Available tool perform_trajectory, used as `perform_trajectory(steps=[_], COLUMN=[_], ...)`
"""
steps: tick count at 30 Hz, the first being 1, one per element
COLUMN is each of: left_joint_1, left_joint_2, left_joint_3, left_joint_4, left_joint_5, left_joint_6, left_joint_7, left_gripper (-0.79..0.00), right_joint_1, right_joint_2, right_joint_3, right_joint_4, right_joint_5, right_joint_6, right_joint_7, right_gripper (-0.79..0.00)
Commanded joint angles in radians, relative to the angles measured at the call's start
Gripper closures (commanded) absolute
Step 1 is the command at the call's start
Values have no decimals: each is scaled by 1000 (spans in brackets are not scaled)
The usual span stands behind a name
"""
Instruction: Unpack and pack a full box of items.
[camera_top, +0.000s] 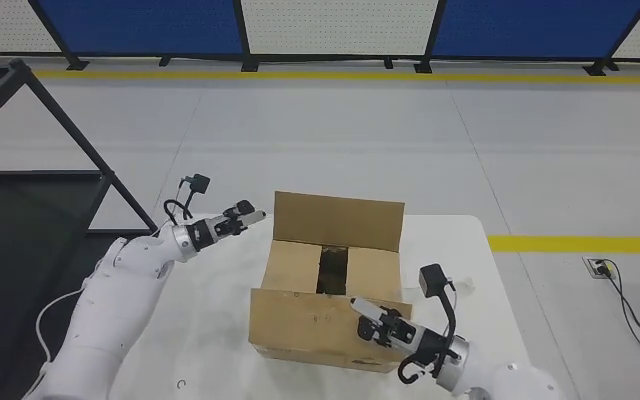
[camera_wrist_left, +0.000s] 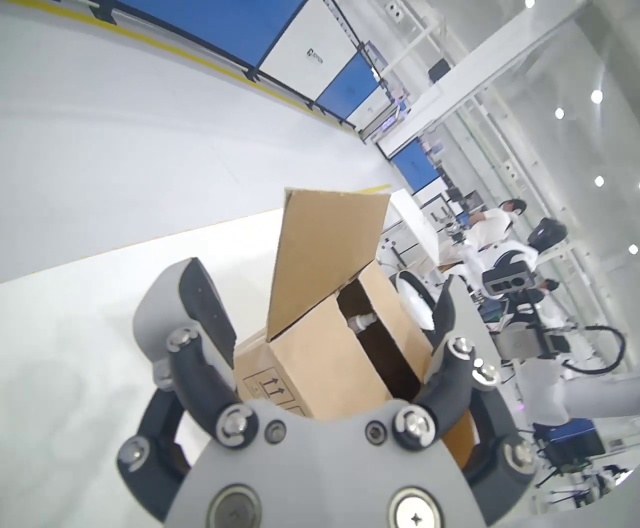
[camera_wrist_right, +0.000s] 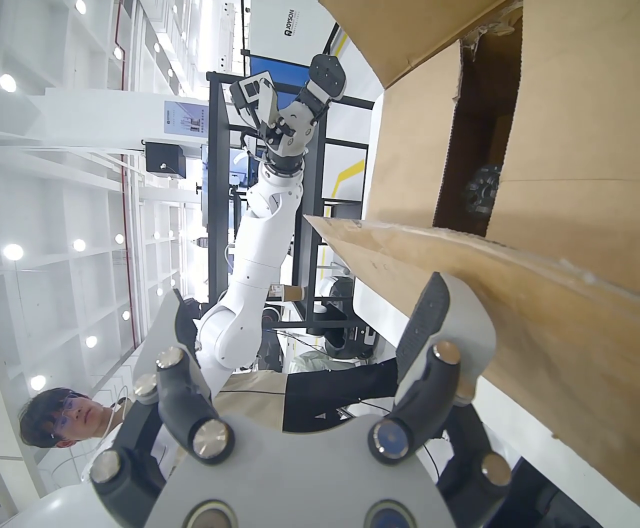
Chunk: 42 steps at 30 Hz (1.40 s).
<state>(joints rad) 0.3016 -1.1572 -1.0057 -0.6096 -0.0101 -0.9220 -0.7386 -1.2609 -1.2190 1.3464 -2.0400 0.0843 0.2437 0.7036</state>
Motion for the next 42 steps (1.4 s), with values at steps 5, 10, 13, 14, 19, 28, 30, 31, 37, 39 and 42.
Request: perform_trajectory(steps=[5,10,13,14,19,28,30,31,37,39,42], left_joint_1=[-11,-37,-54,-59,-85,-98,-95,-92,-66,-58,-48], left_joint_2=[-17,-42,-58,-65,-97,-124,-119,-114,-72,-58,-35], left_joint_3=[48,86,113,122,165,217,223,228,259,274,301], left_joint_4=[2,46,77,86,140,153,136,123,31,4,-38], left_joint_5=[238,387,479,501,578,586,585,588,633,650,679], left_joint_6=[-90,-90,-90,-90,-90,-90,-90,-90,-90,-90,-90], left_joint_7=[175,342,438,463,545,596,613,622,694,720,768], left_gripper=[-785,-785,-785,-785,-785,-785,-785,-785,-785,-785,-785], right_joint_1=[-23,-40,-52,-56,-76,-99,-96,-94,-66,-56,-43], right_joint_2=[5,9,11,11,15,21,22,23,23,23,23], right_joint_3=[17,27,32,34,47,68,68,68,57,51,43], right_joint_4=[-9,-18,-21,-21,-28,-36,-33,-30,-10,-3,3], right_joint_5=[8,15,18,20,27,35,38,38,36,38,41], right_joint_6=[-3,-5,-7,-8,-13,-17,-15,-13,6,12,17], right_joint_7=[-9,-16,-24,-26,-36,-42,-45,-49,-74,-78,-84], right_gripper=[-785,-785,-785,-785,-785,-785,-785,-785,-785,-785,-785])
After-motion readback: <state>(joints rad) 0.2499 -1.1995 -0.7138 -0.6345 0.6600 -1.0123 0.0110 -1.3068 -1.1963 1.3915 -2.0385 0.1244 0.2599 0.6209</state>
